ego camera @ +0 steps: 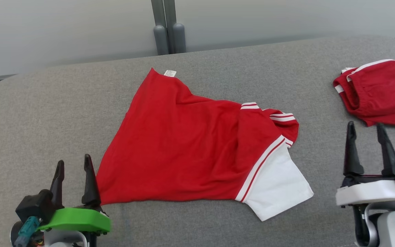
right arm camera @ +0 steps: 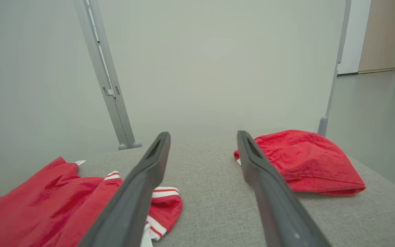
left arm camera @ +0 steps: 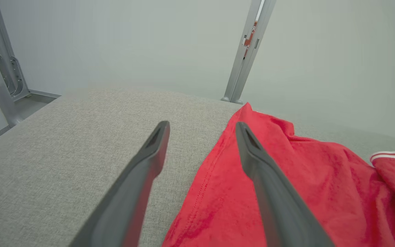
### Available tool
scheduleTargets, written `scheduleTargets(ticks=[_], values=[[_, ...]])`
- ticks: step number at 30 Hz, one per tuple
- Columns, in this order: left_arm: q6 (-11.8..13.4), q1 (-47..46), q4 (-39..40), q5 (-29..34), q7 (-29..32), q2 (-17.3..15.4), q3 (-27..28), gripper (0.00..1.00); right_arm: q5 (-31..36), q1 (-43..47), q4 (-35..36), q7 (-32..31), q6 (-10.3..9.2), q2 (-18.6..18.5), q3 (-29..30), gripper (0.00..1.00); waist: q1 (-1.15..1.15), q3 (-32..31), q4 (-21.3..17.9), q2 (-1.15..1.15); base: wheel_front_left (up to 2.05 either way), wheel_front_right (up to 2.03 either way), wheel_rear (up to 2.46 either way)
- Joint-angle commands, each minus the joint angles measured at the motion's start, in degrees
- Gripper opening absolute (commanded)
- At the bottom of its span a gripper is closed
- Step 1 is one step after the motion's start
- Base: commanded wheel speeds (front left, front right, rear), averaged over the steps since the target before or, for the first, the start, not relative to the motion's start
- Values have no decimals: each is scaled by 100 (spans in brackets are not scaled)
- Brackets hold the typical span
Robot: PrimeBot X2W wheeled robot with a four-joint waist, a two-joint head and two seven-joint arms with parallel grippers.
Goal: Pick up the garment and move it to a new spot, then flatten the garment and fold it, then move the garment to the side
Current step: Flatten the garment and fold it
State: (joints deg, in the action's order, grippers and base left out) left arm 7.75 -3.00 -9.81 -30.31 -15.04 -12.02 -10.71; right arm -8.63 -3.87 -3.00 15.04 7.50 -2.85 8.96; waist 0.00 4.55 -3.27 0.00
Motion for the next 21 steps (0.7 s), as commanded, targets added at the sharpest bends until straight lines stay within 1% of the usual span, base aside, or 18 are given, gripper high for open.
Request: scheduleTargets(ticks=[1, 6, 10, 15, 21], values=[[-100, 105, 82, 159, -15, 68, 57, 100, -18, -49, 28, 19, -2, -7, -143, 100, 0, -81, 30, 0, 0, 0, 0], [-382, 234, 118, 474, -15, 404, 137, 100, -44, -28, -65, 19, -2, -8, -618, 100, 0, -293, 59, 0, 0, 0, 0], [-514, 360, 53, 619, -16, 604, 234, 100, -88, 68, -148, 19, -2, -11, -874, 100, 0, -431, 73, 0, 0, 0, 0], [-573, 503, -54, 747, -16, 749, 389, 100, -58, 172, -248, 19, -1, -9, -1022, 100, 0, -501, 107, 0, 0, 0, 0], [-657, 527, -173, 871, -16, 834, 495, 100, -4, 171, -385, 19, -2, -10, -1142, 100, 0, -519, 123, 0, 0, 0, 0]])
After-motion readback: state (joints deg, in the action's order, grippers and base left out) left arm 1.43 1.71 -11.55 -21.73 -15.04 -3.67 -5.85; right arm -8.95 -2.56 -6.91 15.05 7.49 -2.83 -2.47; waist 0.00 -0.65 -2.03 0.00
